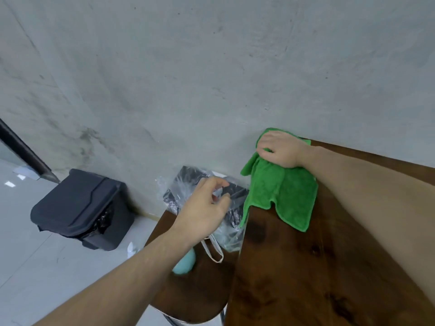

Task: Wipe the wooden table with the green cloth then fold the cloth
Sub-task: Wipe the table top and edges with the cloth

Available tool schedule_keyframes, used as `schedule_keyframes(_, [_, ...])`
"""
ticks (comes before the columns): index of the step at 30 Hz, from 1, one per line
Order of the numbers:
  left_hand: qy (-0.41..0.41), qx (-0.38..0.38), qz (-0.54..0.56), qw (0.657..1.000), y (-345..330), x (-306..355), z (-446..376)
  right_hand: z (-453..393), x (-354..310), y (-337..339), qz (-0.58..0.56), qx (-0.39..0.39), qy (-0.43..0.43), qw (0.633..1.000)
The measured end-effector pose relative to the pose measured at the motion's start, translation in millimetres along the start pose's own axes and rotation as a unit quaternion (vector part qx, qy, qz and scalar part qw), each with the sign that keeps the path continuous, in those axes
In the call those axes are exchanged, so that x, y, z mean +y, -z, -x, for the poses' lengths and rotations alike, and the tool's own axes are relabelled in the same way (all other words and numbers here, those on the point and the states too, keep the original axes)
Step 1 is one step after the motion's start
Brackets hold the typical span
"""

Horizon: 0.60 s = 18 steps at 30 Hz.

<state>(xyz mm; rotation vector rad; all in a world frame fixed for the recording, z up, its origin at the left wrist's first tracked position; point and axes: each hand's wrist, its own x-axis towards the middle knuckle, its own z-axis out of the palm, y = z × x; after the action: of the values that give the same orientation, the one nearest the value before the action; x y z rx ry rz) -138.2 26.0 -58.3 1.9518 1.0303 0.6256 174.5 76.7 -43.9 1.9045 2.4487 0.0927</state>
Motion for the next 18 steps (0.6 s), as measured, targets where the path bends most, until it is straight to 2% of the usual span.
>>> schedule_keyframes(4, [0.001, -0.006, -0.009, 1.0, -10, 3, -21, -10, 15, 1, -0.003, -0.011, -0.039, 0.999])
schedule_keyframes(7, [0.002, -0.015, -0.007, 1.0, -15, 6, -22, -5, 0, -4, -0.032, -0.015, -0.057, 0.998])
schedule_keyframes(10, [-0.003, -0.017, 0.0, 1.0, -15, 8, -16, 15, -30, -5, -0.051, -0.03, -0.072, 0.996])
schedule_keyframes(18, [-0.053, -0.027, 0.008, 0.998, -1, 25, 29, 103, -143, 6, -0.114, -0.032, -0.047, 0.992])
